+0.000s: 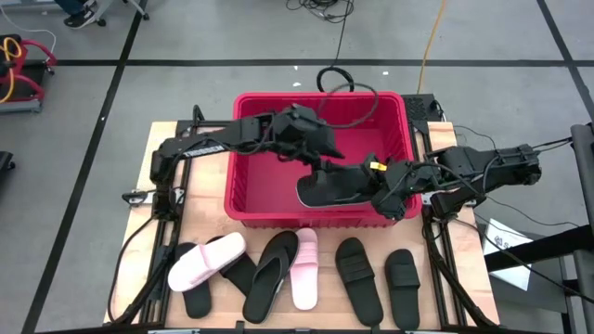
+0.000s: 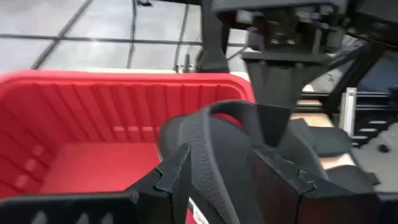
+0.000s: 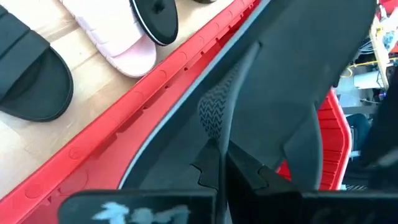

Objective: Pick and place slides into bin
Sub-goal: Put the right black slipper into the red bin

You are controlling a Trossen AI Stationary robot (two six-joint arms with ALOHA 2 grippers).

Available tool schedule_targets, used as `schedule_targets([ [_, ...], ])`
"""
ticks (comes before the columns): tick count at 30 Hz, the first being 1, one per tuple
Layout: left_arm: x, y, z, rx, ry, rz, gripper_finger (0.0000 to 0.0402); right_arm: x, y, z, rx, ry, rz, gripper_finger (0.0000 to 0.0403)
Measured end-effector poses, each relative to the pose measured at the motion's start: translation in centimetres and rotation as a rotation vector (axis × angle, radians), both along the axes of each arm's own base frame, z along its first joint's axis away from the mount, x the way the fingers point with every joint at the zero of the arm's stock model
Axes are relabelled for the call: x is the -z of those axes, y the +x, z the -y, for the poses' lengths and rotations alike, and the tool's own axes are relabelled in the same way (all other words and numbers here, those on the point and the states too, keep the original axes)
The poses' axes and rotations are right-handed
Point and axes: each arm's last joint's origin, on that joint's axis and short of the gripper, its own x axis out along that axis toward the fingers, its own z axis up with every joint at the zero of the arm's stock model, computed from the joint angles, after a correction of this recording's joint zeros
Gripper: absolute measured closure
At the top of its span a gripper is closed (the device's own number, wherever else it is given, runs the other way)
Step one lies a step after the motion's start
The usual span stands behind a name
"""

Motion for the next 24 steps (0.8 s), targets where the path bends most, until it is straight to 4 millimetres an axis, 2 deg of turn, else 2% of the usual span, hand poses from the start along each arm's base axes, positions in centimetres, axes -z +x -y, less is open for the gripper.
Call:
schedule_targets([
  [14, 3.0, 1.8, -0.4, -0.02, -0.036, -0.1, 0.0249, 0.3, 0.3, 0.0, -0.032, -0.035, 0.007, 0.0403],
  [24, 3.3, 2.1, -0.4, -0.019, -0.021, -0.096, 0.025, 0.2, 0.3, -0.1, -0.045, -0.046, 0.02, 0.0403],
])
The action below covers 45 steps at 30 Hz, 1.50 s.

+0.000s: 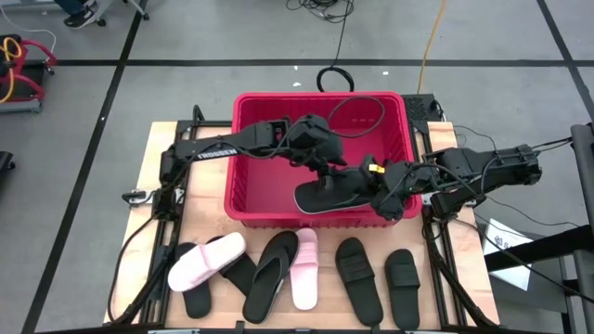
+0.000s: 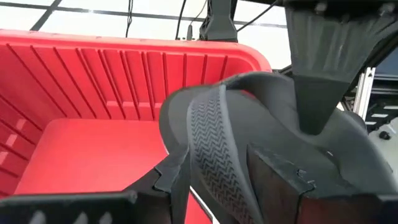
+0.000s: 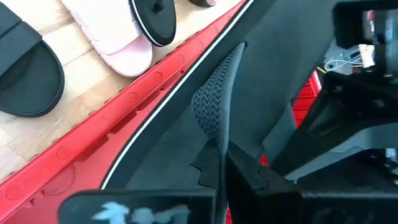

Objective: Pick and place slides into bin
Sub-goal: Put the right black slipper into the red bin

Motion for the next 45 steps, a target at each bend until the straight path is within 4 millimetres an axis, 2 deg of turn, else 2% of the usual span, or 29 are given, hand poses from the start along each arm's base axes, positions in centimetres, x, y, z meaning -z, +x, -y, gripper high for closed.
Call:
schedule_targets([
  [10, 0.3, 0.1, 0.0, 0.001, -0.002, -0.01, 0.0254, -0.1, 0.1, 0.0, -0.001, 0.0, 0.007, 0.0403],
  [14, 0.3, 0.0, 0.0, -0.001, -0.001, -0.015, 0.0294, -0.1, 0.1, 0.0, -0.001, 0.001, 0.011, 0.0403],
  [20, 0.3, 0.0, -0.1, 0.033, 0.062, -0.01, 0.0389, -0.1, 0.1, 0.0, 0.0, 0.003, 0.015, 0.0403],
  [30, 0.3, 0.0, -0.2, 0.014, 0.079, -0.012, 0.04, -0.1, 0.1, 0.0, 0.01, 0.013, 0.018, 0.04],
  [36, 0.3, 0.0, -0.6, -0.007, 0.09, -0.014, 0.0401, -0.5, 0.3, 0.3, 0.123, -0.029, 0.08, 0.0364],
  [40, 0.2, -0.2, -1.3, -0.037, 0.078, -0.021, 0.0401, -0.6, 0.1, 0.4, 0.125, -0.071, 0.09, 0.033],
  [45, -1.0, -0.9, -2.3, -0.103, 0.116, -0.032, 0.0401, -0.8, 0.0, 0.4, 0.129, -0.065, 0.099, 0.0284],
])
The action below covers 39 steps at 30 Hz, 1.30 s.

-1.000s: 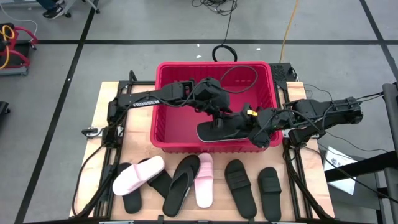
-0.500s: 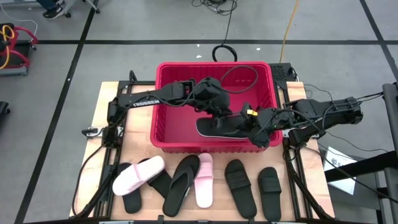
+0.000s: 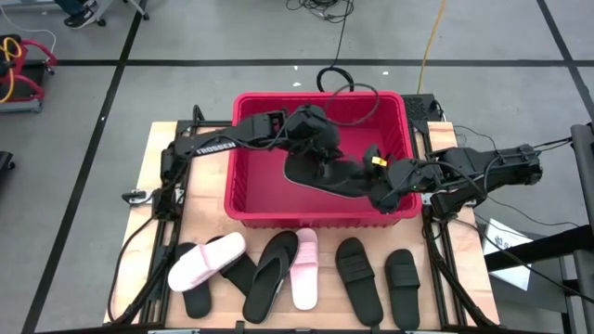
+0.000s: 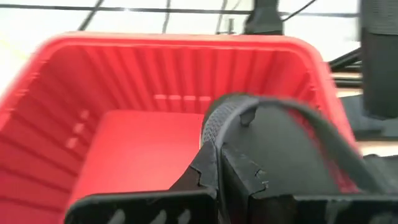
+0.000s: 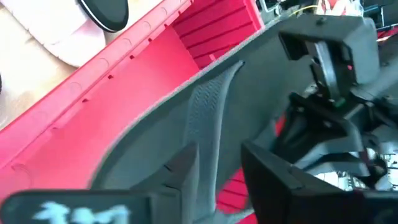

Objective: Pick and place slides into bin
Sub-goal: Put the right black slipper into the red bin

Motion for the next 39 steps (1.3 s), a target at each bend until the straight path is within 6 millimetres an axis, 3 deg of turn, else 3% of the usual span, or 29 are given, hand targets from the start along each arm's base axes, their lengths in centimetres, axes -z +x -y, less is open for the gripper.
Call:
schedule_targets([
  [8, -3.0, -1.6, -1.2, -0.177, 0.112, 0.016, 0.0401, -0.6, -0.8, 0.4, 0.108, 0.019, 0.061, 0.0238],
  [14, -4.8, -3.4, -1.7, -0.432, 0.178, 0.033, 0.0402, -1.4, -2.0, 0.7, 0.147, 0.031, 0.113, 0.0241],
  [23, -8.1, -7.0, -1.3, -0.76, 0.117, 0.181, 0.0402, -2.5, -3.8, 1.1, 0.167, 0.083, 0.192, 0.0239],
  [33, -7.9, -9.9, 0.7, -1.196, 0.114, 0.261, 0.0402, -2.9, -4.6, 1.3, 0.17, 0.1, 0.222, 0.0241],
  [39, -7.1, -10.8, 1.7, -1.333, 0.04, 0.319, 0.0402, -2.9, -4.6, 1.3, 0.17, 0.1, 0.222, 0.0241],
])
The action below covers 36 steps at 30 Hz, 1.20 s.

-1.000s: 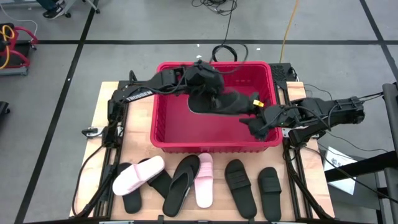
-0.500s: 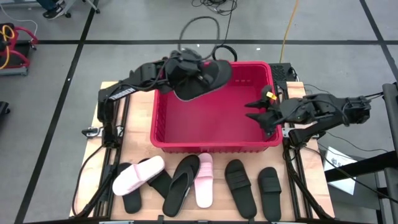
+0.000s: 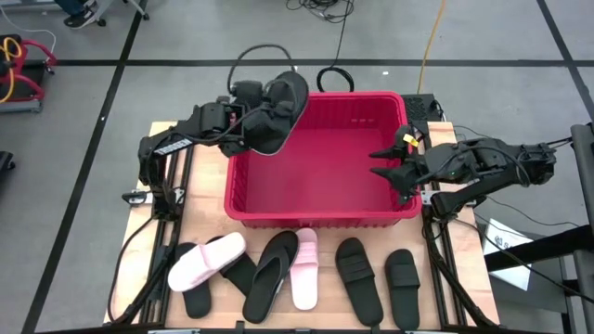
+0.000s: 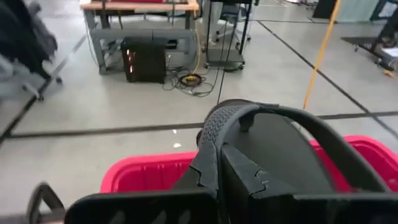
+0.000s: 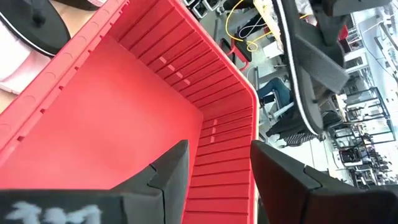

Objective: Pick and place slides into bin
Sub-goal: Put the right black slipper into the red bin

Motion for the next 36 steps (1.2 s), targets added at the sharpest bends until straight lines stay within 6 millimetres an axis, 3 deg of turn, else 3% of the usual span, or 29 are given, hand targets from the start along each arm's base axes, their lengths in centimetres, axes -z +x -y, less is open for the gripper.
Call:
schedule_targets([
  [11, 4.4, 1.0, 1.4, -0.17, 0.03, 0.117, 0.0401, 0.0, 0.0, 0.0, 0.0, 0.001, 0.005, 0.0241],
  [26, 12.8, 3.4, 0.1, -0.262, -0.138, 0.221, 0.0401, 0.0, 0.0, 0.0, 0.0, 0.002, 0.005, 0.0239],
  [36, 17.4, 4.4, -2.1, -0.27, -0.249, 0.26, 0.0401, 0.0, 0.0, 0.0, 0.0, 0.001, 0.005, 0.0242],
])
